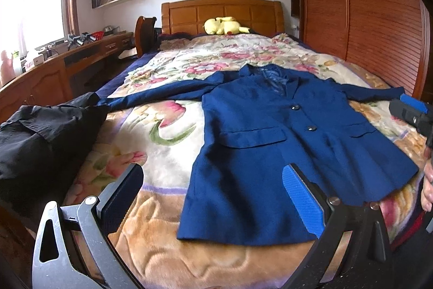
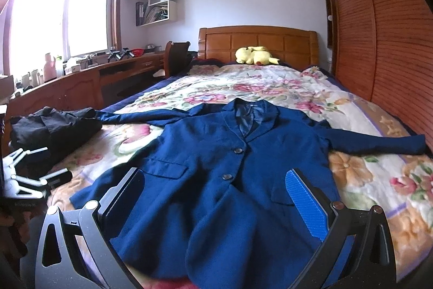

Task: Fold large clothes
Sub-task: 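Grasp the cuff of the jacket sleeve nearest the left gripper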

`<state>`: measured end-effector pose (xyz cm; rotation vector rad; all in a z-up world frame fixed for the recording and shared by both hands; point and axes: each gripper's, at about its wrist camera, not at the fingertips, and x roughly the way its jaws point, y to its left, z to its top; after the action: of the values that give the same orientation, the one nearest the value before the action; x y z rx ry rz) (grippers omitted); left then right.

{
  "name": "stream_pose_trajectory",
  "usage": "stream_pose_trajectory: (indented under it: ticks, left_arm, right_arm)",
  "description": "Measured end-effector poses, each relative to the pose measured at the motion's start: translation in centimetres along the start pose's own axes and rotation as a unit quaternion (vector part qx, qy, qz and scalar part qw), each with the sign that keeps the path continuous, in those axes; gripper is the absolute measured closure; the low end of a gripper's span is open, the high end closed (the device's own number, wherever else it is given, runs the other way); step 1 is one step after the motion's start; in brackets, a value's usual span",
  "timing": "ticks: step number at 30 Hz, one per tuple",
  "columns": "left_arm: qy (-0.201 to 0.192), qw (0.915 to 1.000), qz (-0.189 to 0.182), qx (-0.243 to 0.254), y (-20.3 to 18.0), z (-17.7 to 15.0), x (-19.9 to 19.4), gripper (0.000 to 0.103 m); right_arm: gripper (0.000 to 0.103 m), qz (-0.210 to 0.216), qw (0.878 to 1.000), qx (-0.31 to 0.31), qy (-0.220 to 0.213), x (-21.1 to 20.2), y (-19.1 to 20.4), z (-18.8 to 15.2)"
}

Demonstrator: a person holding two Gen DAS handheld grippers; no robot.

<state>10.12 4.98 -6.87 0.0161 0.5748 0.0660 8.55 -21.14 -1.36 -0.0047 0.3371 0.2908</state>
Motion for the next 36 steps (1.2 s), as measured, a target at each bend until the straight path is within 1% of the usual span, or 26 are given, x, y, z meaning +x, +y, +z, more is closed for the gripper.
stream_pose_trajectory:
  ticks: [5, 10, 11, 13, 18, 20, 21, 24, 27, 30, 32, 36]
  left_arm:
    - [0.019, 0.9997, -0.001, -0.012, 1.8, 0.4, 2.6, 0.0]
    - [0.035, 0.9993, 0.002, -0.014, 3.5, 1.5, 5.2, 0.0]
    - [0.04, 0.9991, -0.002, -0.015, 3.8, 1.7, 5.7, 0.0]
    - [0.05, 0.9986, -0.008, -0.012, 4.5, 2.2, 6.8, 0.0]
    - [0.059, 0.9983, -0.004, -0.001, 6.3, 3.9, 9.2, 0.0]
    - [0.063, 0.998, -0.006, 0.0, 7.1, 4.7, 10.4, 0.0]
    - [0.065, 0.9979, -0.007, 0.0, 7.4, 5.0, 11.0, 0.0]
    - [0.071, 0.9974, -0.013, -0.003, 8.7, 6.2, 13.1, 0.0]
    - [0.075, 0.9971, -0.013, -0.005, 9.9, 7.3, 15.3, 0.0]
    - [0.078, 0.9969, -0.005, 0.0, 10.7, 8.7, 17.4, 0.0]
    - [0.082, 0.9966, -0.002, 0.001, 11.1, 9.8, 19.1, 0.0]
    - [0.091, 0.9958, 0.008, -0.004, 12.4, 11.7, 22.1, 0.001]
  right_arm:
    - [0.0, 0.011, 1.0, -0.002, 0.003, 3.1, 0.3, 0.6]
    - [0.0, 0.024, 1.0, -0.004, 0.005, 5.6, 0.1, 1.7]
    - [0.0, 0.025, 1.0, -0.006, 0.006, 6.2, 0.1, 2.0]
    - [0.0, 0.028, 1.0, -0.01, 0.008, 7.5, 0.0, 2.5]
    - [0.0, 0.032, 0.999, -0.028, 0.022, 11.2, -0.1, 3.2]
    - [0.0, 0.032, 0.998, -0.038, 0.035, 13.0, -0.3, 3.1]
    - [0.0, 0.029, 0.997, -0.044, 0.051, 14.4, -0.6, 3.0]
    - [0.0, 0.033, 0.995, -0.056, 0.078, 16.9, -0.8, 2.8]
    - [0.0, 0.022, 0.992, -0.081, 0.093, 18.4, -0.9, 1.6]
    - [0.0, 0.03, 0.988, -0.087, 0.121, 19.9, -0.8, -0.2]
    - [0.0, 0.027, 0.986, -0.092, 0.137, 20.4, -0.6, -1.0]
    - [0.0, 0.028, 0.987, -0.098, 0.127, 19.7, -0.6, -0.7]
